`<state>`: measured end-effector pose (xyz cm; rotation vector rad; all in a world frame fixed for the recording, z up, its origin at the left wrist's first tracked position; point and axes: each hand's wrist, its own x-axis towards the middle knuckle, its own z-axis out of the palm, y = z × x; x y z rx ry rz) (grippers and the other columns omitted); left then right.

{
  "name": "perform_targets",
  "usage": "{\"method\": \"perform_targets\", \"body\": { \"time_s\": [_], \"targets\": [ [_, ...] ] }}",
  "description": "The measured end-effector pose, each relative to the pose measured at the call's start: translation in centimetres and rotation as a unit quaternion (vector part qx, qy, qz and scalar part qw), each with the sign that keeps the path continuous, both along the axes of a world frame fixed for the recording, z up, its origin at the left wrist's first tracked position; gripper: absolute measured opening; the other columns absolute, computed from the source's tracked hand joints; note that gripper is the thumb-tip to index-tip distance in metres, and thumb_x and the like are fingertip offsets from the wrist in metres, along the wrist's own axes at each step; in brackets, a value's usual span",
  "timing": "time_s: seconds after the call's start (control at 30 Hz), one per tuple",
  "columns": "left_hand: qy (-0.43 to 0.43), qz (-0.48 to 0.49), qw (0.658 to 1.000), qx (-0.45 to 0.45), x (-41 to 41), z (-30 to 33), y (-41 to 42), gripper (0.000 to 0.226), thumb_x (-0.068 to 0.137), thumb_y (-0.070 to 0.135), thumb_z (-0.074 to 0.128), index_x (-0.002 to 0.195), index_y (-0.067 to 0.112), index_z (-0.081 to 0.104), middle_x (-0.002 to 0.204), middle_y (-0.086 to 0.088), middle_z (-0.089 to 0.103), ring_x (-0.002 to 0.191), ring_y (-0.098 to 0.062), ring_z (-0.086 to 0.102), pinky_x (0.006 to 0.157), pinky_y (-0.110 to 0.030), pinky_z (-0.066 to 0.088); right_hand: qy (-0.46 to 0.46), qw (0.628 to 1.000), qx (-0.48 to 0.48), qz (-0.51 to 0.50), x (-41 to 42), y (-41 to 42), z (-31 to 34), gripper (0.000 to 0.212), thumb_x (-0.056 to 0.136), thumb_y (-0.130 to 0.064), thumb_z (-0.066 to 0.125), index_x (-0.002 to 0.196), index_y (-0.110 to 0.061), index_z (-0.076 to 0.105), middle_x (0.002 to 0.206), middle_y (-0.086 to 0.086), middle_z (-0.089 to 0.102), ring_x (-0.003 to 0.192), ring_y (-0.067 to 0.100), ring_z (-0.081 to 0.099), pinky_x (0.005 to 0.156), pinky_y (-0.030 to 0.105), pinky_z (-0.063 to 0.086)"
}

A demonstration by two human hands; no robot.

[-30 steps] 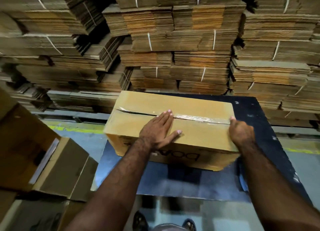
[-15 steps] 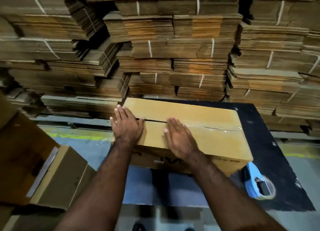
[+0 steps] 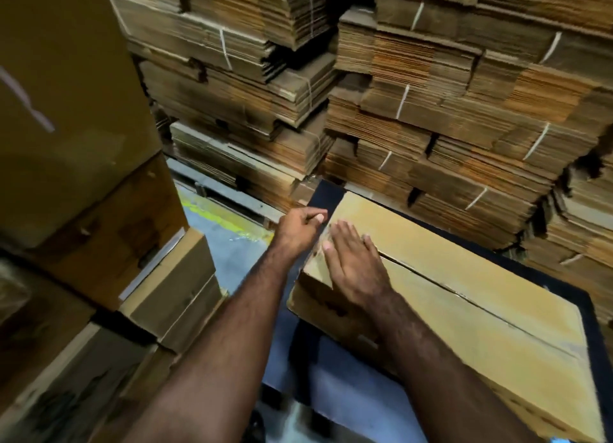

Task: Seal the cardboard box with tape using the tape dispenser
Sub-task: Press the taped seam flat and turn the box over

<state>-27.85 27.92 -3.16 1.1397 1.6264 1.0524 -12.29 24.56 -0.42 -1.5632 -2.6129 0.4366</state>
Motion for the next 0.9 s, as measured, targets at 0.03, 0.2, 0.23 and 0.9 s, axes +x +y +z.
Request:
{"method": "perform_targets", "body": {
  "time_s": [0.03,0.2,0.23,0.9],
  "targets": [
    [-0.072,-0.014,0.997,0.008,-0.2,0.1,-0.7,0.033,0.098,0.029,0.057,0.128,0.019,0.067,0.131,0.001,0.068,0.124,-0.012,0.059,0.113,-0.042,0.043,0.0,1.0,-0.003,0.001,-0.1,0.3,-0.1,0.063,0.103,-0.048,0.01,0.158,-0.019,0.009,0.165,-0.002,0.004,0.151,0.008,-0.004,0.121,0.034,-0.006],
    [-0.218,-0.118,0.963,-0.104,1.1,2.0,-2.8,0.075,0.097,0.07,0.007,0.157,0.028,0.026,0.165,0.004,0.022,0.152,-0.016,0.02,0.122,-0.042,0.009,0.0,1.0,0.009,0.004,-0.3,0.5,-1.1,0.066,0.099,-0.048,0.008,0.158,-0.021,0.004,0.165,-0.005,0.0,0.149,0.005,-0.009,0.12,0.032,-0.008],
    [-0.203,-0.129,0.961,-0.135,1.2,2.1,-2.5,0.083,0.09,0.077,0.001,0.157,0.033,0.022,0.166,0.005,0.016,0.153,-0.018,0.014,0.122,-0.048,0.006,0.0,1.0,0.012,0.004,-0.2,0.5,-1.3,0.066,0.098,-0.049,0.007,0.158,-0.022,0.003,0.164,-0.006,-0.001,0.149,0.005,-0.01,0.121,0.033,-0.008],
    [0.384,-0.135,0.913,0.0,1.1,2.3,-3.3,0.076,0.099,0.067,0.019,0.159,0.019,0.019,0.165,-0.005,0.023,0.15,-0.027,0.027,0.117,-0.053,0.028,-0.067,0.989,-0.016,-0.127,2.0,10.4,3.4,0.064,0.102,-0.046,0.024,0.158,-0.02,0.006,0.166,0.001,0.001,0.152,0.021,0.003,0.12,0.05,0.004]
  ]
}}
